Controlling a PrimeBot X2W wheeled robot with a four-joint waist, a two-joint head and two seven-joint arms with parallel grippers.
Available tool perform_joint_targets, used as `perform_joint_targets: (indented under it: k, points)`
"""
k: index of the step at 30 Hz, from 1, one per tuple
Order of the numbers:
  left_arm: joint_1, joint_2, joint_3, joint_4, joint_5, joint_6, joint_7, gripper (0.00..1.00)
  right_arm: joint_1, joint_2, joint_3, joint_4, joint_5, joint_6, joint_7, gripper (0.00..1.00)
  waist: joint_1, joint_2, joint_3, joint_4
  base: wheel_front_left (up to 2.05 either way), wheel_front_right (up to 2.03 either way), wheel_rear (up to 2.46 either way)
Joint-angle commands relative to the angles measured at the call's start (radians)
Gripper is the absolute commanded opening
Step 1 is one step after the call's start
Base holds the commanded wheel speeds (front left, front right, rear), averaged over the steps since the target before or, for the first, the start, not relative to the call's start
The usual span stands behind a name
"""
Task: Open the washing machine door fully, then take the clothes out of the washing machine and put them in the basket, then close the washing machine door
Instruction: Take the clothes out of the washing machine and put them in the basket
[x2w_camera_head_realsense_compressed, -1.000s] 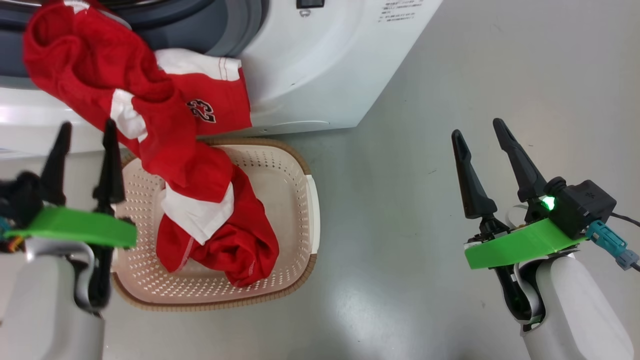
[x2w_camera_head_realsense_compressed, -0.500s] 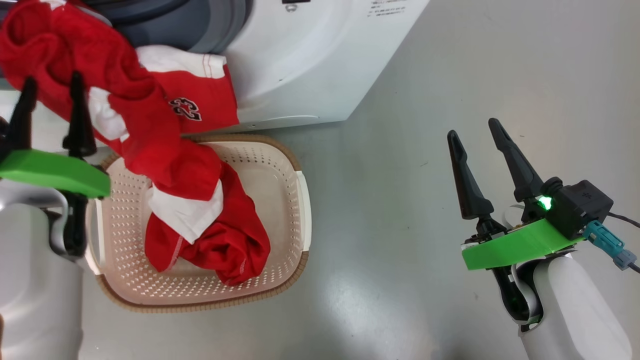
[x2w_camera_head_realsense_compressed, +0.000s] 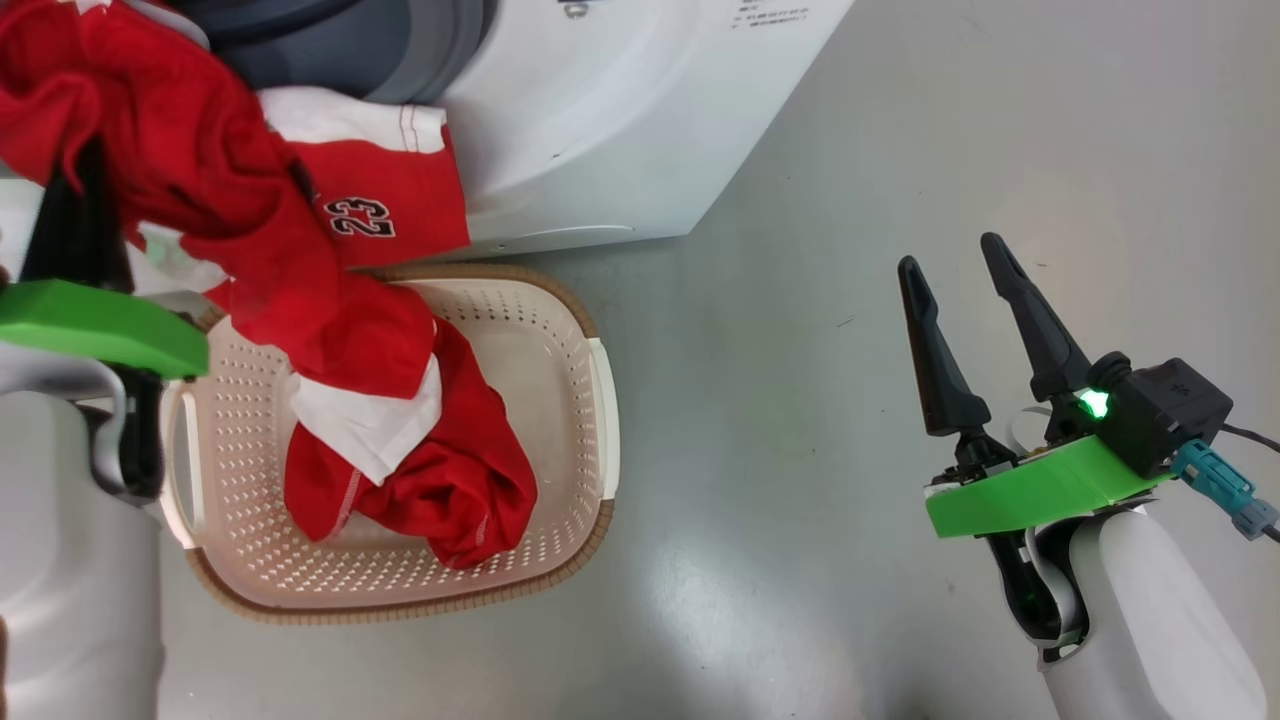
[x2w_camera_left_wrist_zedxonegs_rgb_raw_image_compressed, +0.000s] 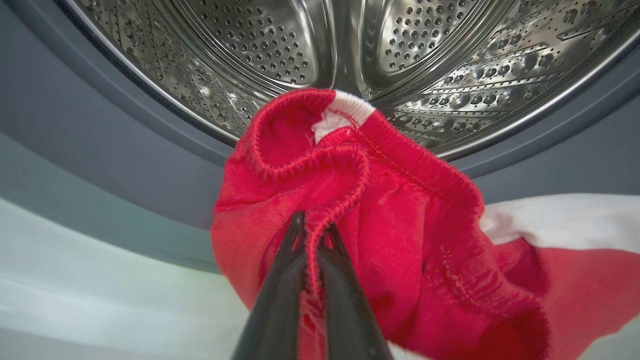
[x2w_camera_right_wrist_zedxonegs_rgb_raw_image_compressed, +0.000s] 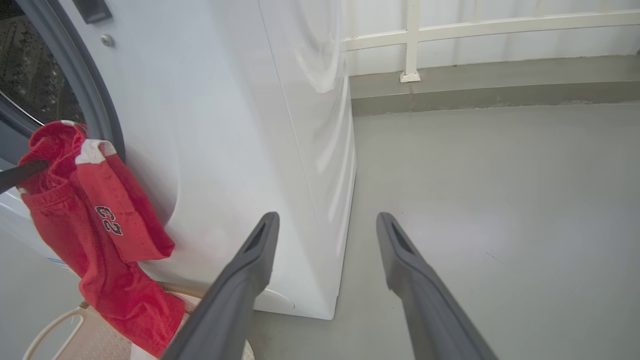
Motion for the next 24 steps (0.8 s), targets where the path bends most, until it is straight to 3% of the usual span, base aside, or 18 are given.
perform_joint_targets:
  k: [1,14,24]
  points:
    - [0.030,0.031,0.024,-0.042,0.022,0.002,-0.005,0.00,0.011,0.003,0.014,-0.025,0.007,0.006,-0.006,1.00,0.0000,-0.0001,-0.001,0.002,0.00,0.00,0.00]
    - [0.243,-0.041,-0.076,-0.172,0.001,0.001,-0.005,0.00,0.011,0.003,0.008,-0.025,0.006,0.006,-0.006,1.00,0.0000,-0.0001,-0.003,0.019,0.00,0.00,0.00]
    - [0.333,-0.053,-0.131,-0.117,-0.031,0.000,-0.005,0.00,0.002,0.003,0.012,-0.024,0.004,0.006,-0.006,1.00,0.0000,-0.0001,0.006,0.020,0.00,0.00,0.00]
